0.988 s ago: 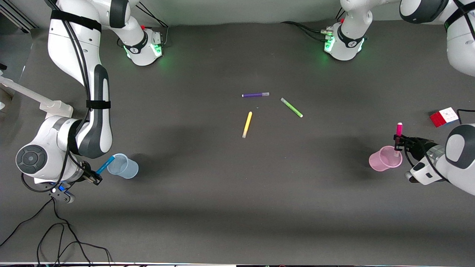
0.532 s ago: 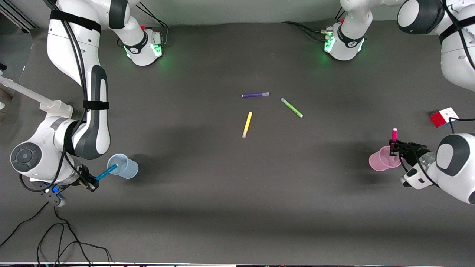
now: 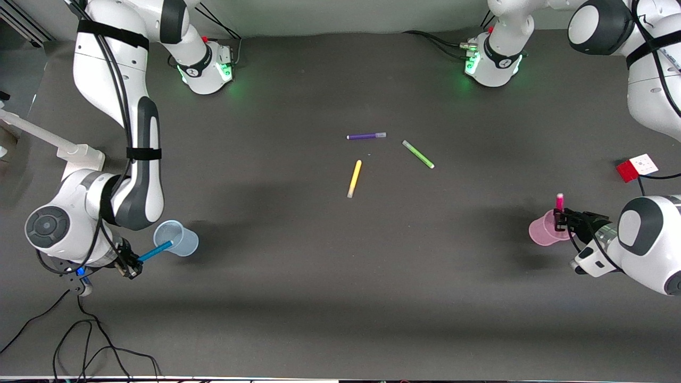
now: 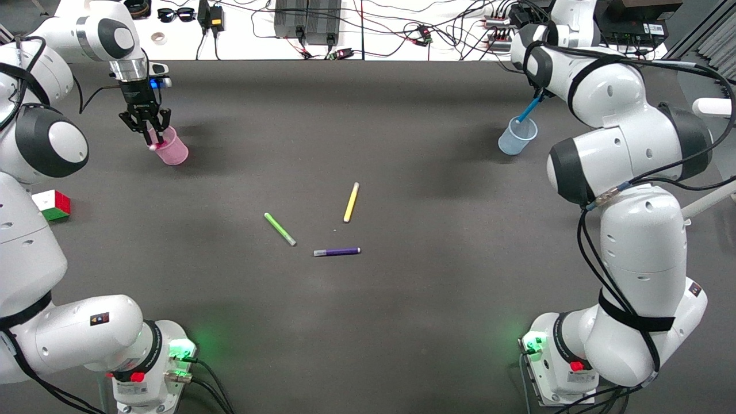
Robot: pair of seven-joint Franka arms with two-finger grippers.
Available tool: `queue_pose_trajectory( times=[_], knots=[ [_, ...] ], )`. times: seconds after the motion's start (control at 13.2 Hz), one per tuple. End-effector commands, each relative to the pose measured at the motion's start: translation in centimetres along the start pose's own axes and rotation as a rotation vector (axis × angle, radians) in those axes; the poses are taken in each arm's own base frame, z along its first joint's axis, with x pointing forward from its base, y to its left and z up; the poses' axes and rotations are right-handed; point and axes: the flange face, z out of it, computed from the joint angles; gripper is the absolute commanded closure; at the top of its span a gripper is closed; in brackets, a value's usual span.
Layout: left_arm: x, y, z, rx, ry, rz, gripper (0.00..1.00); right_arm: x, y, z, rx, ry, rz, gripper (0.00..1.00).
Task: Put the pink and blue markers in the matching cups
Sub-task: 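Lower the blue marker into the blue cup while the left gripper lowers pink, then open both grippers, releasing the markers into the cups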
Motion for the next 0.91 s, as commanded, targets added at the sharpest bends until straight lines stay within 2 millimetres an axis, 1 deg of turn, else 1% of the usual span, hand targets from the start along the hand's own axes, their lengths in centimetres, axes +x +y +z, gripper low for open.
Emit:
queue_pose_trajectory(
  times=[0.0, 0.08, 0.23, 0.3, 0.38, 0.46, 0.53, 0.68, 0.84],
  knots=[
    [0.1, 0.2, -1.1, 0.017, 0.019, -0.016, 0.00, -0.5, -0.2, -0.2, -0.017, 0.031, 0.057, 1.00],
    [-0.3, 0.3, -1.7, 0.018, 0.020, -0.014, 0.00, -0.7, -0.3, -0.3, -0.023, 0.038, 0.060, 1.00],
    [-1.3, 0.0, -3.7, 0.018, 0.038, -0.022, 0.00, -1.4, -0.2, 0.0, -0.075, 0.072, 0.088, 1.00],
    [-1.8, -0.3, -4.6, 0.018, 0.042, -0.030, 0.00, -1.3, -0.1, 0.0, -0.091, 0.090, 0.116, 1.00],
    [-3.0, -0.1, -5.6, 0.024, 0.027, -0.030, 0.00, -1.7, -0.2, 0.2, -0.095, 0.091, 0.142, 1.00],
    [-4.0, 0.5, -6.8, 0.036, 0.039, -0.023, 0.00, -2.4, -0.3, 0.5, -0.106, 0.094, 0.155, 1.00],
    [-5.6, 0.8, -8.7, 0.035, 0.074, -0.019, 0.00, -2.4, 0.0, 0.4, -0.127, 0.118, 0.165, 1.00],
    [-9.6, 2.0, -12.6, 0.054, 0.151, -0.003, 0.00, -2.9, -0.1, 0.3, -0.166, 0.141, 0.206, 1.00],
    [-13.5, 3.4, -14.5, 0.080, 0.217, 0.013, 0.00, -3.0, 0.1, 0.4, -0.185, 0.160, 0.207, 1.00]
  ],
)
